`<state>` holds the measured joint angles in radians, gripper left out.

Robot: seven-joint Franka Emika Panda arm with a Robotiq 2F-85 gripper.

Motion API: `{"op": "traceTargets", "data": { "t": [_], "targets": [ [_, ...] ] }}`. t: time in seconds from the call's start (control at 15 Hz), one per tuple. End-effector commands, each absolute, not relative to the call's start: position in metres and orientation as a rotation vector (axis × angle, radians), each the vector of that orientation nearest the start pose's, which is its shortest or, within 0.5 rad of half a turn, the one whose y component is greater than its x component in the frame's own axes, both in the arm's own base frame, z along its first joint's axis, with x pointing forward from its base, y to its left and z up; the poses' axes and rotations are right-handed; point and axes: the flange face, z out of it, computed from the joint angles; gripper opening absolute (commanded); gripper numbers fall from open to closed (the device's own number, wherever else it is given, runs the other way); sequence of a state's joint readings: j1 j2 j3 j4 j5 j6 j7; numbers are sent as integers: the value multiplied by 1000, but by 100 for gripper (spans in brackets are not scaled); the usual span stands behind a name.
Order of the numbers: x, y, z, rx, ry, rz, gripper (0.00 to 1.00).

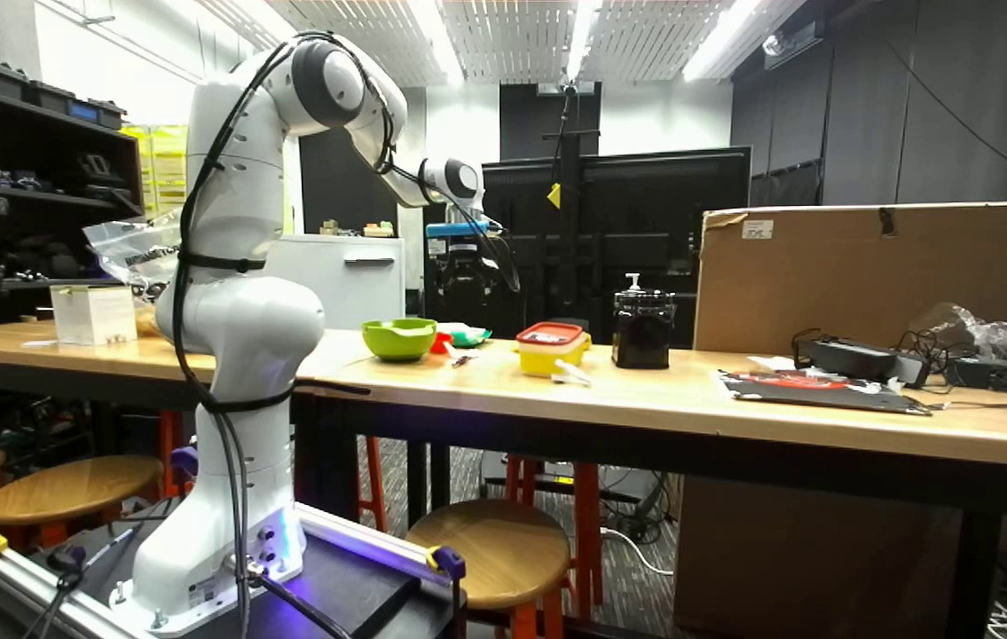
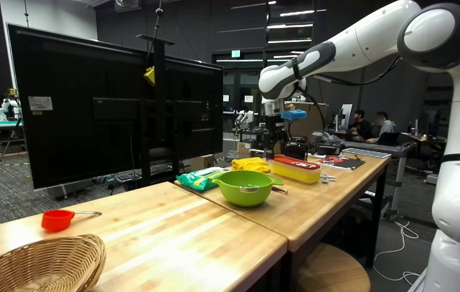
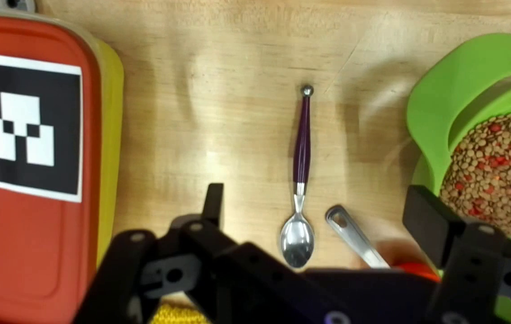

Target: Use the silver spoon to stir the contents in the green bowl.

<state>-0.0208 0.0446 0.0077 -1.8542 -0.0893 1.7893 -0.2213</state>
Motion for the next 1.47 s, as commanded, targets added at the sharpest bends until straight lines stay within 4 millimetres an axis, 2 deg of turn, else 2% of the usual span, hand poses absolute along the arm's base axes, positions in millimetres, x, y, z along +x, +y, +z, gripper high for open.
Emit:
{"op": "traceTargets", "data": {
  "t": [0.0, 0.13, 0.33, 0.6, 0.8, 1.2, 1.27, 1.33, 1.4],
  "targets": [
    [566, -2, 521, -3212, -252, 112, 100],
    [573, 11, 533, -3186, -151, 45, 100],
    [580, 32, 543, -3170, -24, 38, 100],
    [585, 57, 557, -3168, 72, 56, 100],
    [594, 70, 564, -3171, 75, 75, 100],
    [625, 73, 561, -3164, 30, 81, 100],
    [628, 72, 559, -3163, 27, 88, 100],
    [621, 73, 556, -3168, 34, 66, 100],
    [624, 72, 554, -3168, 34, 73, 100]
  ]
}}
